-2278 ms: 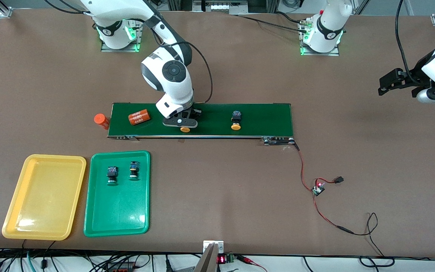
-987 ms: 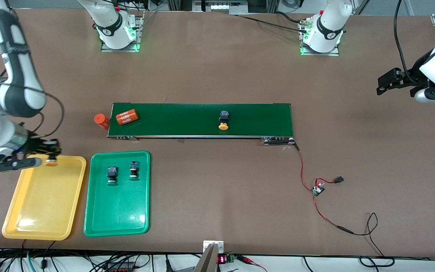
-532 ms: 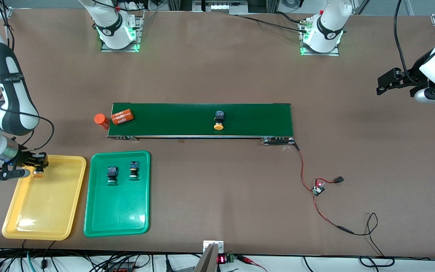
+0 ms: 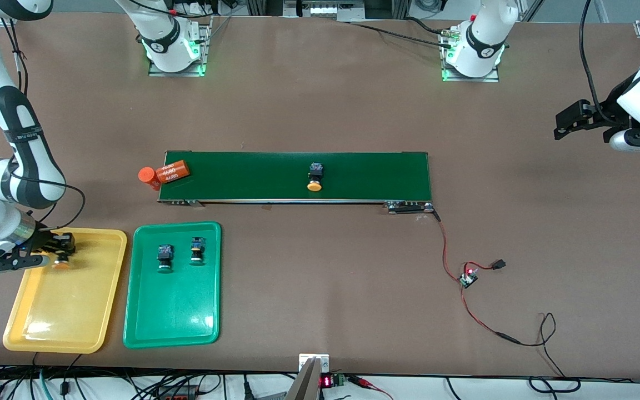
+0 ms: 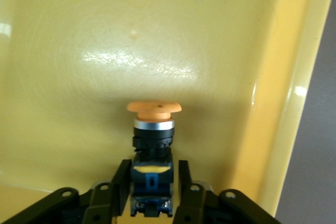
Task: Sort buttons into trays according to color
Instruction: 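Carry the yellow button into the yellow tray and open the right gripper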
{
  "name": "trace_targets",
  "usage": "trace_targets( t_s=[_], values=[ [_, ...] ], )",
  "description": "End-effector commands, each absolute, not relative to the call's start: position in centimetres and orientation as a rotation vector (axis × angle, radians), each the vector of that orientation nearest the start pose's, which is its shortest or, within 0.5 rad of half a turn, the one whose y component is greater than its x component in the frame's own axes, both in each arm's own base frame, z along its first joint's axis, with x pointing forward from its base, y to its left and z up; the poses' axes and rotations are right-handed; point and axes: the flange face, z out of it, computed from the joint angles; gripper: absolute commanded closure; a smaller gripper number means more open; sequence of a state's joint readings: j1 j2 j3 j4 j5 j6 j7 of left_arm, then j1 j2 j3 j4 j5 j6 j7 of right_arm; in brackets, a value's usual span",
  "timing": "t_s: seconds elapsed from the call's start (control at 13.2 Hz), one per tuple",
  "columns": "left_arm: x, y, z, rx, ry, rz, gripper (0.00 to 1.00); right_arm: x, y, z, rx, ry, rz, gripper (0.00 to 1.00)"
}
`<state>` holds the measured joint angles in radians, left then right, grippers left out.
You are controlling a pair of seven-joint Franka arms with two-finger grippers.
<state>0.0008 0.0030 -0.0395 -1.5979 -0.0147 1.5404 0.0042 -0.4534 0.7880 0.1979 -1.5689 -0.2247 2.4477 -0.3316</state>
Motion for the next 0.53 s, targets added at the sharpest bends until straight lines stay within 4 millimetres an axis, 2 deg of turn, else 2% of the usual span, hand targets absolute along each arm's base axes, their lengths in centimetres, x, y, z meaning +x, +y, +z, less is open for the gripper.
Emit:
trace_targets(
  t_s=[0.0,0.08,0.15,0.3,0.46],
  values=[
    [54.9,-2.3,61.4,-3.169,0.052,0.103,0.00,68.6,-20.0,20.1,-3.172,-0.316,-0.183,0.00],
    [54.9,-2.3,61.4,-3.169,0.052,0.103,0.00,68.8,-19.6,20.9,-3.172,-0.314,-0.195,0.00],
    [54.9,-2.4,61.4,-3.169,0.054,0.103,0.00,69.0,-18.3,23.3,-3.176,-0.308,-0.187,0.00],
    [54.9,-2.3,61.4,-3.169,0.052,0.103,0.00,68.0,-14.0,28.7,-3.202,-0.110,-0.075,0.00],
    [54.9,-2.1,61.4,-3.169,0.047,0.103,0.00,65.4,-8.0,33.4,-3.206,0.003,0.002,0.00]
  ],
)
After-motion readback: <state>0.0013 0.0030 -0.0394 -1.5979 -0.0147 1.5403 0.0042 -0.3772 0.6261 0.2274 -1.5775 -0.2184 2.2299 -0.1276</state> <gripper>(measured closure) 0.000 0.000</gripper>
